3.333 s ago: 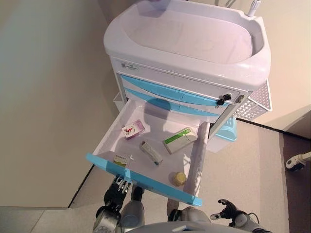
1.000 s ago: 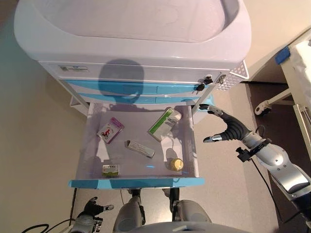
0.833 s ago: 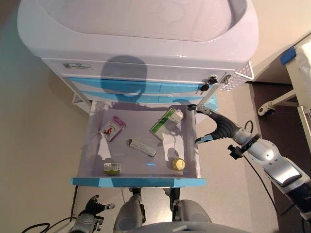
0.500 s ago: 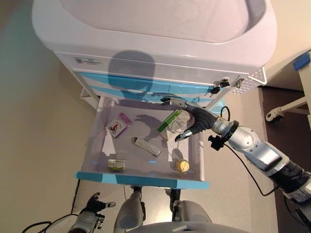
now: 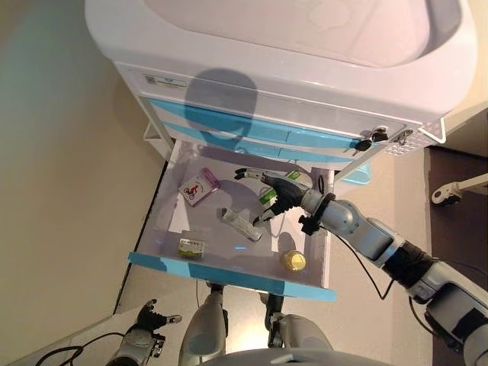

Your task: Open the drawer and pick up the medicine

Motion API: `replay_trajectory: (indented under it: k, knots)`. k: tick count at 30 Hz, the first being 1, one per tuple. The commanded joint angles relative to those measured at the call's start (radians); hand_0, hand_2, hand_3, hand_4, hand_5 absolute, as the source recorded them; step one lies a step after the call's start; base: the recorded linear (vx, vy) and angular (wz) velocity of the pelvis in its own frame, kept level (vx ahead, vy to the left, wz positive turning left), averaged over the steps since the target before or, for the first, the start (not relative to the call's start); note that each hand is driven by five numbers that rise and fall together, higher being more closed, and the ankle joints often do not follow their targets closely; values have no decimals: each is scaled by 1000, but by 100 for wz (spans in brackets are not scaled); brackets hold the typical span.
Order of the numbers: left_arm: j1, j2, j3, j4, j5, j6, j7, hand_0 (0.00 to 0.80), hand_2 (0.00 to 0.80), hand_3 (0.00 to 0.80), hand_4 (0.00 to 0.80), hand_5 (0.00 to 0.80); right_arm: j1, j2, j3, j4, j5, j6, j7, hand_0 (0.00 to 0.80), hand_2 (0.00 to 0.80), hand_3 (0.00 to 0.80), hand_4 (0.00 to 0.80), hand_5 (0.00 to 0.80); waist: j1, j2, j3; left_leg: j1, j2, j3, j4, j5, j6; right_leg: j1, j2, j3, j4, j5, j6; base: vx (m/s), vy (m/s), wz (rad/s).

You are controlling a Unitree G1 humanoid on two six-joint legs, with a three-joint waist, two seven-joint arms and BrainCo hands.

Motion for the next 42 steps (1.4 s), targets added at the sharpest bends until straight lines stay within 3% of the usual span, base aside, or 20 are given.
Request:
replay_trajectory:
  k: [1,6,19,29,42]
  knots:
    - [-9,12,-37,14,-12,-7,38,0,0,0,0,0,-75,80,39,52,-140,-3,-94,0,0,0,0,0,29,-33,-10,-10,-48,0,16,-28,37,-130,-37,19,33,147,35,0,0,0]
    - [-25,8,-72,4,-31,-9,61,0,0,0,0,0,-134,203,53,212,-247,28,-179,0,0,0,0,0,50,-35,0,-26,-48,-17,14,-18,37,-135,-40,2,32,148,35,-1,-19,13]
    - [-56,17,-153,-49,-84,-24,104,0,0,0,0,0,-339,352,130,589,-544,116,-331,0,0,0,0,0,120,-22,32,-77,-61,-77,42,-18,38,-135,-53,-49,34,141,37,11,-23,14]
    - [-77,21,-181,-51,-100,-24,128,0,0,0,0,0,-406,398,116,732,-649,184,-429,0,0,0,0,0,163,-5,41,-108,-81,-117,58,-20,44,-131,-69,-84,39,133,42,10,-1,15]
    - [-104,16,-224,-76,-111,-28,144,0,0,0,0,0,-458,424,84,820,-665,230,-510,0,0,0,0,0,191,18,48,-116,-101,-154,40,-6,48,-127,-88,-119,42,134,46,1,14,14]
